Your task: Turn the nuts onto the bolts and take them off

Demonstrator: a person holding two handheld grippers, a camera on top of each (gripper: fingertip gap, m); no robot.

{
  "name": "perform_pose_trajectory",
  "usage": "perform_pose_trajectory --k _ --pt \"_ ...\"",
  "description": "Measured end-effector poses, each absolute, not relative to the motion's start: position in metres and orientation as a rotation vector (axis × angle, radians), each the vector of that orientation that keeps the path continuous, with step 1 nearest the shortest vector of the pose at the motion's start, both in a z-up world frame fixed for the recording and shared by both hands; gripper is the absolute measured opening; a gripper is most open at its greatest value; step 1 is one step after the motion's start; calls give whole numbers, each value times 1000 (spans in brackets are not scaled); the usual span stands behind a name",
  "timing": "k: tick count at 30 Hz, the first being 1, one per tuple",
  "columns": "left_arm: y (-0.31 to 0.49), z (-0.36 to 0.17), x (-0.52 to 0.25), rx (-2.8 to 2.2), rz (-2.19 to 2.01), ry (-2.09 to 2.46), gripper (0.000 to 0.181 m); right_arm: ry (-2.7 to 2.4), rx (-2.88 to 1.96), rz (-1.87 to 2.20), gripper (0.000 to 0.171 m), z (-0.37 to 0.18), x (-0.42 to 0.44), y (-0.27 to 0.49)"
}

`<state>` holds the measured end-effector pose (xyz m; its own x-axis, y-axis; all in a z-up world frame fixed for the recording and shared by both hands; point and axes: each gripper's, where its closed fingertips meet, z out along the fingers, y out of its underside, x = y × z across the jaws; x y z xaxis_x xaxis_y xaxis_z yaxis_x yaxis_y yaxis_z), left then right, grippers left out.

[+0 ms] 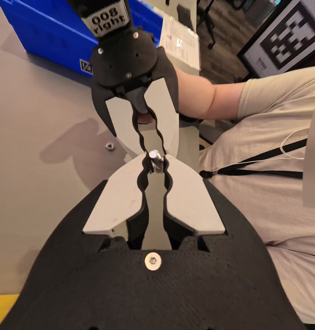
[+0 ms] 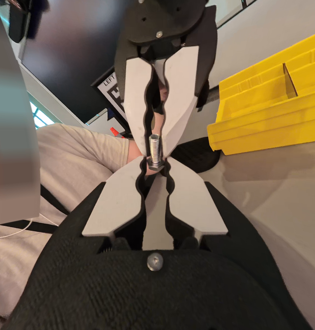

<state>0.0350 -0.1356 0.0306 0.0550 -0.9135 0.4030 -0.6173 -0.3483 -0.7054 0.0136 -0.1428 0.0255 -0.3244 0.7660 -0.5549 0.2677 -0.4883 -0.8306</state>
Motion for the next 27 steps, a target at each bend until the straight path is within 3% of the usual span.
perform_pose_trajectory --k 5,9,16,22,25,27 --pt "-131 50 31 -1911 -1269 1453 21 -1236 -1491 1889 19 39 15 -135" --pt "-118 72 32 -1848 -1306 1301 45 -1067 -1419 1875 19 62 23 -118" --pt "-96 93 60 -1653 -1044 1204 59 -804 -1230 1751 19 110 52 -96" --pt "-84 112 81 -1452 -634 1096 57 -639 -1215 1745 19 124 58 -90" --pt "-79 119 79 -1305 -346 1062 32 -568 -1203 1779 18 130 61 -89" --pt "-81 120 81 -1251 -249 1061 25 -561 -1204 1775 18 132 62 -90"
